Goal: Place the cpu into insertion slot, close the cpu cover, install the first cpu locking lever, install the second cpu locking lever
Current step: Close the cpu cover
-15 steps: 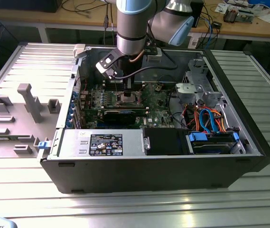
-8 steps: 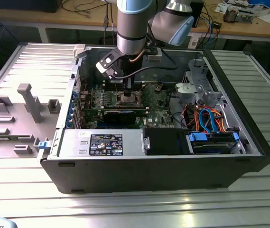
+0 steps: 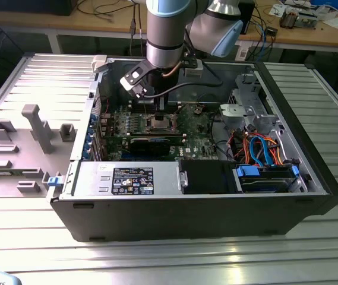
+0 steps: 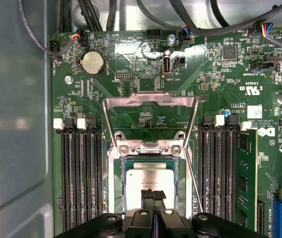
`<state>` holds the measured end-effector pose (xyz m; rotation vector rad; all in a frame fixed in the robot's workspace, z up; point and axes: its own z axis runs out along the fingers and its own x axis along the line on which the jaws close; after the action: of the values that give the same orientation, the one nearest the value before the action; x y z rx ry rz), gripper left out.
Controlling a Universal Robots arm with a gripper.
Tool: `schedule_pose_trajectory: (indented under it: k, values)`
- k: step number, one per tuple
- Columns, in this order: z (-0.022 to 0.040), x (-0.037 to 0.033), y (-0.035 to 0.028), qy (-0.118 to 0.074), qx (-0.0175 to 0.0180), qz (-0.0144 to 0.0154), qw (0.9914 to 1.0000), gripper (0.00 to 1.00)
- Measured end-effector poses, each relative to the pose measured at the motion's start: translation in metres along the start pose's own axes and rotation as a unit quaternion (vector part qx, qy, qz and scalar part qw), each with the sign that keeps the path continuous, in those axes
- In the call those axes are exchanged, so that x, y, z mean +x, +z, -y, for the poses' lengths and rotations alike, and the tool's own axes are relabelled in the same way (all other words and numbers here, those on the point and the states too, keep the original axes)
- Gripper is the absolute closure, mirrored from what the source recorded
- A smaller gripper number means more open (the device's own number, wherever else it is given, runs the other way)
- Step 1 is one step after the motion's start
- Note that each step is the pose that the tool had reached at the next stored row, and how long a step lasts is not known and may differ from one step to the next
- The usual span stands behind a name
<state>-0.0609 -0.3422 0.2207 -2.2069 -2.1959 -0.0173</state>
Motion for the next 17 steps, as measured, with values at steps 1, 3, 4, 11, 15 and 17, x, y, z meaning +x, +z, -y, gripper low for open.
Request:
schedule_pose_trajectory:
  k: [1, 3, 4, 11, 15, 17]
  values:
    - [0.0, 0.0, -0.0017, 0.0, 0.0, 0.0, 1.0, 0.89]
    - [0.0001, 0.0001, -0.0042, 0.0, 0.0, 0.0, 1.0, 0.89]
    - [0.0001, 0.0001, -0.0048, 0.0, 0.0, 0.0, 1.0, 0.89]
    - [0.0001, 0.0002, -0.0062, 0.0, 0.0, 0.0, 1.0, 0.89]
    - [0.0001, 0.0002, -0.0062, 0.0, 0.0, -0.0001, 1.0, 0.89]
    - [0.0001, 0.0002, -0.0067, 0.0, 0.0, 0.0, 1.0, 0.89]
